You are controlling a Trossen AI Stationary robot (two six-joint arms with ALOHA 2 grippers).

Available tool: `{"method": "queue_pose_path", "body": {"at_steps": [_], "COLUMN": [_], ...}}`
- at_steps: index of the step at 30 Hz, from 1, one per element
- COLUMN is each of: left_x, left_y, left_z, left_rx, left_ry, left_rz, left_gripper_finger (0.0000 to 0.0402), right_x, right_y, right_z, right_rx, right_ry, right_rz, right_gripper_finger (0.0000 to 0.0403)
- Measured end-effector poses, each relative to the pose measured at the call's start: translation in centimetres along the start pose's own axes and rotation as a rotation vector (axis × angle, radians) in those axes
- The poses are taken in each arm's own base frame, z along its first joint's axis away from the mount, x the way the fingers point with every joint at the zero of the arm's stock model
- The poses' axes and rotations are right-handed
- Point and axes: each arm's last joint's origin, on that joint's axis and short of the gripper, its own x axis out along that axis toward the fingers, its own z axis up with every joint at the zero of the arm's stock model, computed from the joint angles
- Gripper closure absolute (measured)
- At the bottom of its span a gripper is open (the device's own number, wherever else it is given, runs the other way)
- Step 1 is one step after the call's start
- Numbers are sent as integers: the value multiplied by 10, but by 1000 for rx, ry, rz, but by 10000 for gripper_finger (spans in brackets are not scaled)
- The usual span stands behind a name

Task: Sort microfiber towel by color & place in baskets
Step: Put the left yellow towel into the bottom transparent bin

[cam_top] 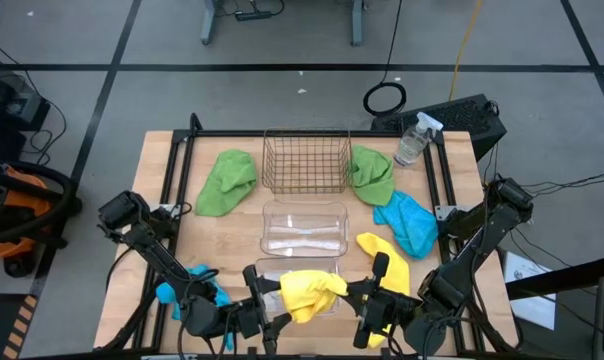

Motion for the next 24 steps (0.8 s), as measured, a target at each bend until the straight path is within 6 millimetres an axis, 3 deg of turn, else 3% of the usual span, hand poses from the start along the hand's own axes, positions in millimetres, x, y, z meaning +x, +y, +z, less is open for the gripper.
{"method": "queue_pose_path", "body": {"at_steps": [16, 20, 24], "left_x": [-2, -2, -3], "left_y": [0, 0, -2], "left_z": [4, 3, 2], "left_rx": [-18, -5, 18], "left_ry": [-43, -26, -10], "left_rz": [-27, -11, -13], "left_gripper_finger": [381, 385, 385], "right_x": [-1, -3, -6], "right_y": [3, 6, 7], "right_z": [-8, -9, -7], "right_rx": [12, 60, 141], "right_ry": [36, 44, 52], "right_rz": [16, 77, 163], "right_gripper_finger": [397, 389, 351]}}
